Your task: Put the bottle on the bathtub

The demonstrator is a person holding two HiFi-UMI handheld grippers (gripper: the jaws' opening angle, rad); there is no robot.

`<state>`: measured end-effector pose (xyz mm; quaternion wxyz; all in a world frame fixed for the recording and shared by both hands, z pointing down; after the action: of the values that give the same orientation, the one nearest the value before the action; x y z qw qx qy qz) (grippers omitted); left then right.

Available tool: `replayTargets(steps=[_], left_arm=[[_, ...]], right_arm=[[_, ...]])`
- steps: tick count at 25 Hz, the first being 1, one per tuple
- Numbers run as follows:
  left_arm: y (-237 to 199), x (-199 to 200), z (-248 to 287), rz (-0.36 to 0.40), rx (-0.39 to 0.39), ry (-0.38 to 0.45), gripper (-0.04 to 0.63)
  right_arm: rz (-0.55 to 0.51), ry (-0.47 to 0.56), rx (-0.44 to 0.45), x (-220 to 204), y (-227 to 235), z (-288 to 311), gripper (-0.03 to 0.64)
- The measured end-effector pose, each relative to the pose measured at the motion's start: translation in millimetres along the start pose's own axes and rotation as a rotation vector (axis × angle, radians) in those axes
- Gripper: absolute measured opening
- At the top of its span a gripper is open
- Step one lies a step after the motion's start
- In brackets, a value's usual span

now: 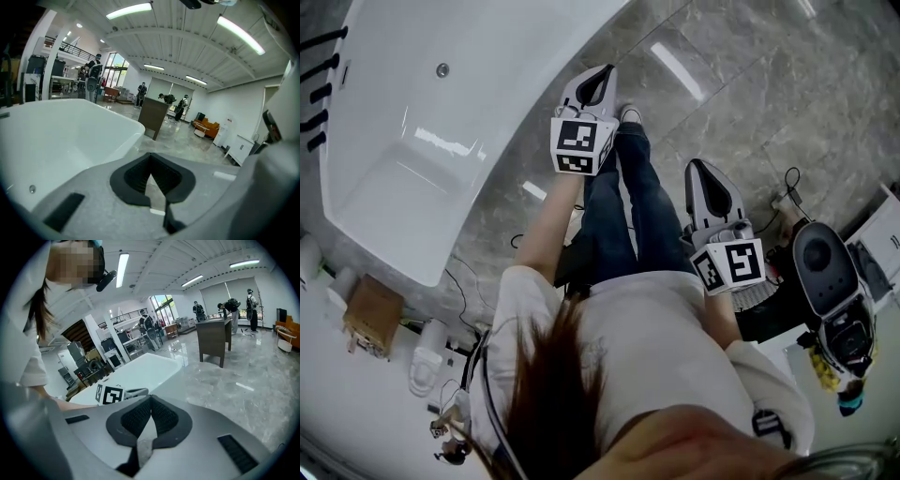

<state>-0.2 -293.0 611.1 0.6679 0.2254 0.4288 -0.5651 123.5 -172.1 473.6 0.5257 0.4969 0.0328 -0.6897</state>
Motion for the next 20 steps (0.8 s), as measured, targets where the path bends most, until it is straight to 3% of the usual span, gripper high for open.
replayTargets(steps=[3,14,20], left_arm=[[-2.8,27.3,-13.3,0.005,0.015,0.022,0.014],[-5.8,129.4,-91.1,-0.089,0.090,0.081,0.014],[1.4,179.4,-152.9,0.003,0.119,0.148,0.014]], right_arm=[[-0.018,0.002,0.015,13.8,-9.7,-3.6,0.012],[-0.089,0.083,0.073,88.0,-47.4,-22.0,0.012],[-0.116,0.118,0.096,120.0,-72.4,-37.7,0.012]])
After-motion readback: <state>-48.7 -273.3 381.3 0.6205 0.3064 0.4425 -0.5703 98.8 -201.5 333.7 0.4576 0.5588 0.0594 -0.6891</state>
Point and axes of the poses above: the fingertips, and each gripper's own axes: z forward along the fingers, y to its right, x out of its top, the point moved 1 cm from there along -z, backward along the fingers, and after that the axes turned 14 degrees about x, right-handed, at the moved point
